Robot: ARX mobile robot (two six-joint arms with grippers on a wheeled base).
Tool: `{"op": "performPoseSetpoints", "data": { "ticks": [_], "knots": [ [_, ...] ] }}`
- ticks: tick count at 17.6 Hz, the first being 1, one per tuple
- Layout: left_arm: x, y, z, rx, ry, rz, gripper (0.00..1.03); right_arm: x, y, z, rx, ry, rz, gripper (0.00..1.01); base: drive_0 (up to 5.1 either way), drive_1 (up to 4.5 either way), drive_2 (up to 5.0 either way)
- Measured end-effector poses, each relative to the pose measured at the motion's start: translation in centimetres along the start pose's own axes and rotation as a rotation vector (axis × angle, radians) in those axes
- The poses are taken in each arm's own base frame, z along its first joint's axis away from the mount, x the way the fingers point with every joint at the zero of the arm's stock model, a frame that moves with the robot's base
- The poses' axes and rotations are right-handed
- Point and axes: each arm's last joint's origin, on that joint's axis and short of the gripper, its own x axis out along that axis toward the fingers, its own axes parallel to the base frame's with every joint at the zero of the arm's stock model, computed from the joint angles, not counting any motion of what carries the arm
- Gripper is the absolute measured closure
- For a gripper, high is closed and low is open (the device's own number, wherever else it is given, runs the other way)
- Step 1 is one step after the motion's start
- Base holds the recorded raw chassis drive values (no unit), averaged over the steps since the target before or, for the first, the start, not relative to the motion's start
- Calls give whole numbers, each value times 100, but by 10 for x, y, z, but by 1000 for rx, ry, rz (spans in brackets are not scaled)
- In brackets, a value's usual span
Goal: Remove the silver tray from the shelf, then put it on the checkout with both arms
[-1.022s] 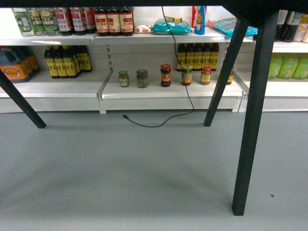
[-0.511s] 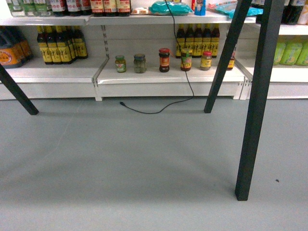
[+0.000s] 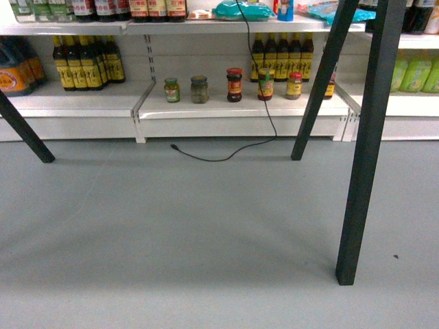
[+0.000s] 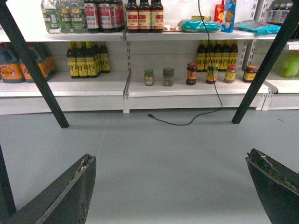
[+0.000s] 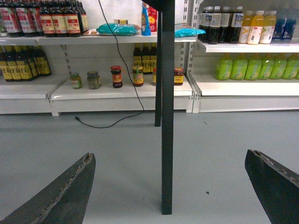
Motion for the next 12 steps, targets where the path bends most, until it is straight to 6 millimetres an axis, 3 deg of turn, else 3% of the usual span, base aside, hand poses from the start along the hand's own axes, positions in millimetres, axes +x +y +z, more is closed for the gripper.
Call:
{"op": "performPoseSetpoints", "data": {
  "ticks": [12],
  "knots": [
    [0, 0, 0, 0, 0, 0, 5, 0, 0, 0, 0, 0, 0, 3, 0, 0, 0]
  ]
}}
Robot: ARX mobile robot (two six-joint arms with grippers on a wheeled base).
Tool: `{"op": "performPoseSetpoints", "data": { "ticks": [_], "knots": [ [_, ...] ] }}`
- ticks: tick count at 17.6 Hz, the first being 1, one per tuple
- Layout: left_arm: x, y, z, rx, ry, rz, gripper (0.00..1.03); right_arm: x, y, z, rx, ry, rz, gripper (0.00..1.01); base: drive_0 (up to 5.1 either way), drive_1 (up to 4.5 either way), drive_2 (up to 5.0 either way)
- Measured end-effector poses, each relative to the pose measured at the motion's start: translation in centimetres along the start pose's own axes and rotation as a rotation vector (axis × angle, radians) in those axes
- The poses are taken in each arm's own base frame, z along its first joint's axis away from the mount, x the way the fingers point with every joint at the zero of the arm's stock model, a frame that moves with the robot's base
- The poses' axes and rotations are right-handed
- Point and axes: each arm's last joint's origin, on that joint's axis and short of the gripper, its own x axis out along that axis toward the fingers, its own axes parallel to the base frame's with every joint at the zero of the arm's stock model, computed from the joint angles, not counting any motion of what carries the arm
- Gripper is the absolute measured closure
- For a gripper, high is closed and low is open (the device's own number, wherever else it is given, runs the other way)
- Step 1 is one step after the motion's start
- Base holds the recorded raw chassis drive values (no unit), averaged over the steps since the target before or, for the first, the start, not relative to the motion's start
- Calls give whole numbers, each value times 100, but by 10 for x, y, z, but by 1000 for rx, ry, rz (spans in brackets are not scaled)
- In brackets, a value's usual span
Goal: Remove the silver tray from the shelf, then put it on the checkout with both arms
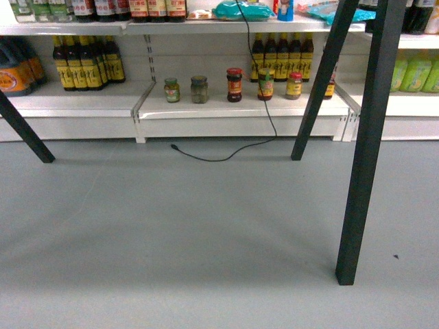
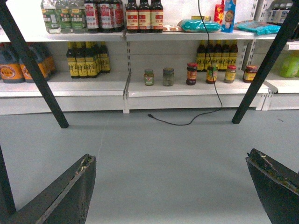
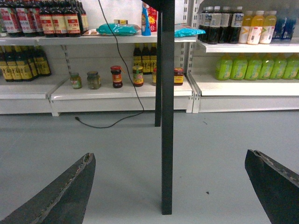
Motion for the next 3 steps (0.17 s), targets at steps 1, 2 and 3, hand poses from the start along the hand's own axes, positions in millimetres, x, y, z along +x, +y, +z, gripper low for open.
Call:
{"op": "performPoseSetpoints", "data": {
  "ticks": [1, 2, 3],
  "knots": [
    [0, 0, 0, 0, 0, 0, 5, 0, 0, 0, 0, 0, 0, 3, 0, 0, 0],
    [0, 0, 0, 0, 0, 0, 5, 0, 0, 0, 0, 0, 0, 3, 0, 0, 0],
    [0, 0, 0, 0, 0, 0, 5, 0, 0, 0, 0, 0, 0, 3, 0, 0, 0]
  ]
}}
